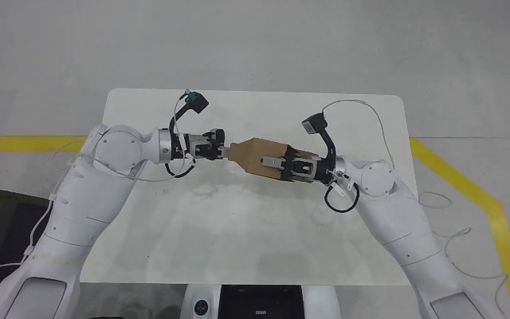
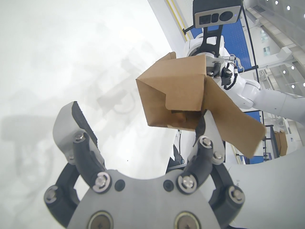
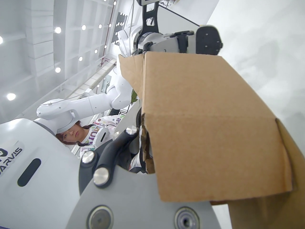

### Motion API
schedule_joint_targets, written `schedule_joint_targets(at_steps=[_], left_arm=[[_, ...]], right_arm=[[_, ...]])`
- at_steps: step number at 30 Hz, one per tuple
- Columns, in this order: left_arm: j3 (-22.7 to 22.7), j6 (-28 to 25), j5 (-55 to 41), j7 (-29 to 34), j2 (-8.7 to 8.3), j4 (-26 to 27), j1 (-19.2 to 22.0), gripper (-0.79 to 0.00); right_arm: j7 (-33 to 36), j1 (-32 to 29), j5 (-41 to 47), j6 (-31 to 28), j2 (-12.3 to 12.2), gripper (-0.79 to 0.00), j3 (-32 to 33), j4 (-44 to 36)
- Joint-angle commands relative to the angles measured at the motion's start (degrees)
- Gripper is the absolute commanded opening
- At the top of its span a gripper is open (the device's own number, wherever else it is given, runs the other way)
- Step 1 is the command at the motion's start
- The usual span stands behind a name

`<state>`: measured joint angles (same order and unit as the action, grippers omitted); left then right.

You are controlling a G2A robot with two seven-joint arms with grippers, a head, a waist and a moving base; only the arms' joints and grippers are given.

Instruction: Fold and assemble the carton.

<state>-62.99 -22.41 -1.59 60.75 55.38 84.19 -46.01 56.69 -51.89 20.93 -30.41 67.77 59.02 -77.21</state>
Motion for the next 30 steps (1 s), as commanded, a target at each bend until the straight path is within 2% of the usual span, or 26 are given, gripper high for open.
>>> schedule_joint_targets(at_steps=[1, 16, 21, 25, 30], left_arm=[[-1.03, 0.21, 0.0, -0.22, -0.24, 0.09, -0.32, 0.0], [-5.21, 0.18, -0.69, -0.61, -1.35, 5.18, -3.04, 0.0], [-4.3, 0.0, 3.93, -1.44, -1.39, 6.42, -3.17, 0.0], [-2.66, 1.57, 8.7, -4.67, -1.04, 4.67, -2.26, 0.0], [-1.3, 2.62, 9.25, -6.22, -0.61, 3.06, -1.37, 0.0]], right_arm=[[-1.19, -0.21, -2.9, 1.01, -0.27, -0.785, 0.79, -0.51], [-7.22, -2.68, -12.97, 8.83, -1.08, -0.785, 2.62, -5.62], [-7.59, -2.47, -14.29, 9.86, -1.02, -0.785, 2.15, -6.88], [-7.25, -2.27, -15.16, 9.98, -1.04, -0.785, 2.02, -7.79], [-7.39, -2.58, -14.66, 9.78, -1.13, -0.785, 2.52, -8.61]])
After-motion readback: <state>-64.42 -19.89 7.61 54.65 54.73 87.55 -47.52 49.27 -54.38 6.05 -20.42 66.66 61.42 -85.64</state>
